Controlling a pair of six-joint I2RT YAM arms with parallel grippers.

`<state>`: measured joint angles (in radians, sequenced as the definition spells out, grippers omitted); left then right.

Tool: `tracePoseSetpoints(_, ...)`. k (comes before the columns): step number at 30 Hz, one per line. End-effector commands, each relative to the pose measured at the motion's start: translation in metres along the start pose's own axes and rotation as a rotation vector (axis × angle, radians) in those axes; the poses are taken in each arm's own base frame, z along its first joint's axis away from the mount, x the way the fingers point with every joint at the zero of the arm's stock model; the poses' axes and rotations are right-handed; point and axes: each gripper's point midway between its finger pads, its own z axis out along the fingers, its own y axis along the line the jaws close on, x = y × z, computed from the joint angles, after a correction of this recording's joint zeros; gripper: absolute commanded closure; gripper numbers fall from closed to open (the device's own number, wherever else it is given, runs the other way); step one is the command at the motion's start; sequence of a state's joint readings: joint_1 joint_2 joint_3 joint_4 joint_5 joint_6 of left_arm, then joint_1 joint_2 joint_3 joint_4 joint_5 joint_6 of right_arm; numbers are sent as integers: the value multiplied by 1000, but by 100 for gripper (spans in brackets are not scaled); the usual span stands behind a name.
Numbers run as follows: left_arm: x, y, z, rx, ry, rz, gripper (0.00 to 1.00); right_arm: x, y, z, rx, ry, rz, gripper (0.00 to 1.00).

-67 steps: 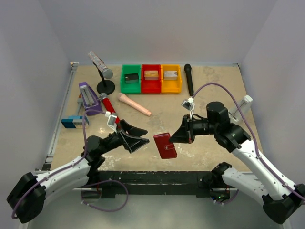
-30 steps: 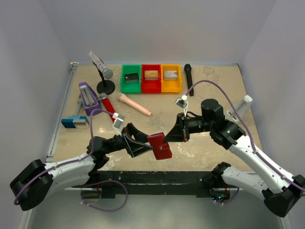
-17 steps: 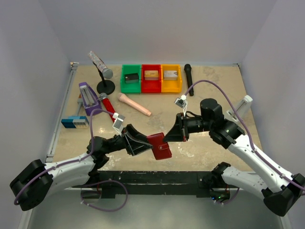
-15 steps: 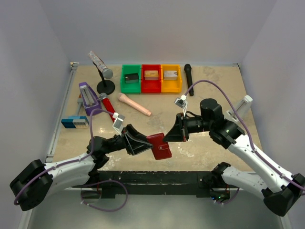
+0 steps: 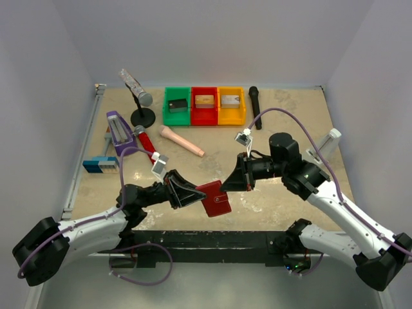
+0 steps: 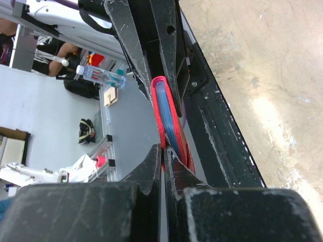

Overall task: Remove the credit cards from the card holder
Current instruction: Pick up the card holder from the center of the board.

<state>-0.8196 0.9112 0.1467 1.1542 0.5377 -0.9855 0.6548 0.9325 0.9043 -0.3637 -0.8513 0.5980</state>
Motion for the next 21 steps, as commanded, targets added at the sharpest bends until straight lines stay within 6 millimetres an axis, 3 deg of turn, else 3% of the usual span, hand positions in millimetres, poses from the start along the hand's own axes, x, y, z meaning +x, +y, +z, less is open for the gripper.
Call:
tracePoseSetpoints(1,-16,-23,7,83,-29,66,85,-12,8,-6,31,-28,-61,96)
tracePoseSetpoints(4,-15,-21,6,68,-25,66,93,-12,10,-12,64,-31,-70,56)
tracePoseSetpoints(7,-15,-18,6,45,-15,66,99,-19,6,-23,154,-64,-112,33)
tracePoseSetpoints(10,-18,-9,9,-31,6,82,100,-22,6,-38,240,-76,-145,25)
tracePoseSetpoints(14,-26,11,14,-236,63,105,100,-29,3,-59,383,-117,-201,24)
tracePoseSetpoints(18,-37,30,15,-489,110,100,100,-36,-18,-79,635,-143,-290,26)
tracePoseSetpoints(21,-39,48,9,-680,120,0,100,-44,-30,-88,809,-170,-368,29)
